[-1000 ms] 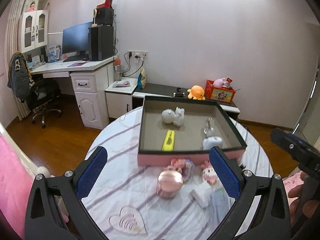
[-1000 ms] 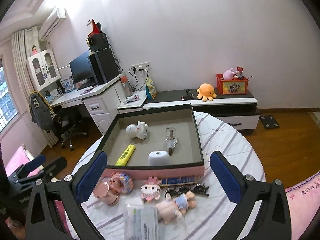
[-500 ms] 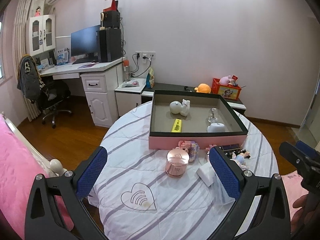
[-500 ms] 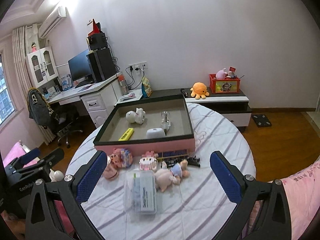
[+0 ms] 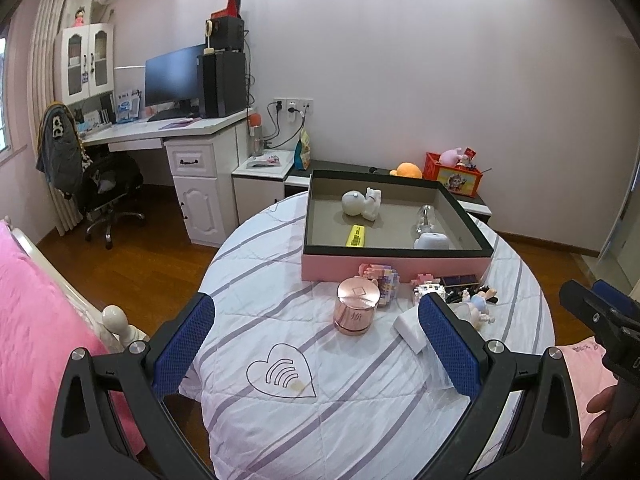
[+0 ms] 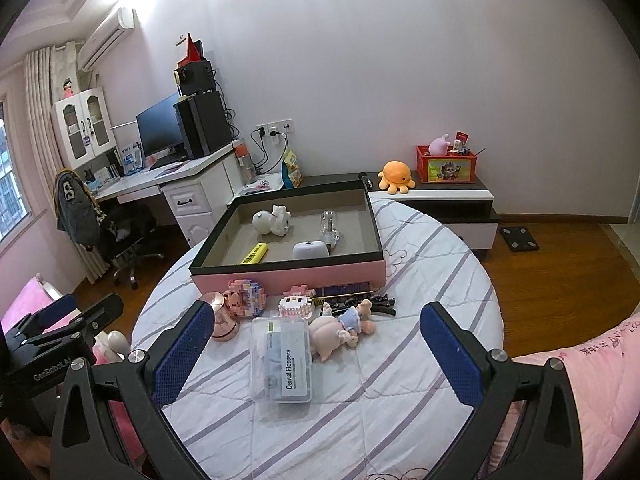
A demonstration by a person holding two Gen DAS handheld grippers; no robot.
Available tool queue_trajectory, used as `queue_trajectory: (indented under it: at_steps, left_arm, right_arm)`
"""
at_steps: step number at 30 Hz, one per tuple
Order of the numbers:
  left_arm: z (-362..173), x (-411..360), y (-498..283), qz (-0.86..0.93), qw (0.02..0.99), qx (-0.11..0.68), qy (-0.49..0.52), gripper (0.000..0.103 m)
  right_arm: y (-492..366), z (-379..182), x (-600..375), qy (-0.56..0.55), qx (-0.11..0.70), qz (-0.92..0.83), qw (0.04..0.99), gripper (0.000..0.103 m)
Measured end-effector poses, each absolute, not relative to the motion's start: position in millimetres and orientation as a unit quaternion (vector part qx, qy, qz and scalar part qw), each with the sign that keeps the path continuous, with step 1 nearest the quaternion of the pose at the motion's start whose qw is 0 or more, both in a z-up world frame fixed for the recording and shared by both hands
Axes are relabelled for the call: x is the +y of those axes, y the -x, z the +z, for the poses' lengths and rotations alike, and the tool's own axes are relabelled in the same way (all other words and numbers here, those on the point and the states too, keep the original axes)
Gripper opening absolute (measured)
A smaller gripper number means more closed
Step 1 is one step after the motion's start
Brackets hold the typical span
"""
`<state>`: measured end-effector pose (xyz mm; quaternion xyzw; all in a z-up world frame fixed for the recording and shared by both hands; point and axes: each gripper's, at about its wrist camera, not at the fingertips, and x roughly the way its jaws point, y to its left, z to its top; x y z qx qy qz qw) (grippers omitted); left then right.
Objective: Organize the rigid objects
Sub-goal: 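Move both grippers back toward the canister and floss box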
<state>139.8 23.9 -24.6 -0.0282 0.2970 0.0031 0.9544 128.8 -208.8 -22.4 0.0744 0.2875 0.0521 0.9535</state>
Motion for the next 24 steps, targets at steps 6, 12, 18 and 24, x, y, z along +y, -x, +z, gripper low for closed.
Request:
queue_trajectory:
  at_steps: [6, 12, 18, 24]
  left_arm:
    - [-31.5, 23.9, -144.1, 0.004, 0.952, 0.305, 0.029, 0.103]
    - [-41.6, 22.6, -149.9, 0.006, 0.949, 0.314, 0.021, 0.103]
    - [-62.5, 20.6, -160.3, 0.01, 0.942, 0.334, 0.011, 0.103]
    - [-82.9, 22.2, -172.7, 0.019, 0.935, 0.354, -0.003, 0.103]
  right_arm:
    - [-132.1, -29.2, -207.8, -0.072, 0.301, 0.05, 0.949, 0.103]
    - [-139.4, -40.4, -204.6, -0.071, 0.319, 0.052, 0.944, 0.103]
    - [-152.4, -61.7, -192.1, -0.062, 0.351, 0.058, 0.932, 0.103]
    - [-168.7, -89.6, -171.7, -0.05, 0.391, 0.07, 0.916, 0.103]
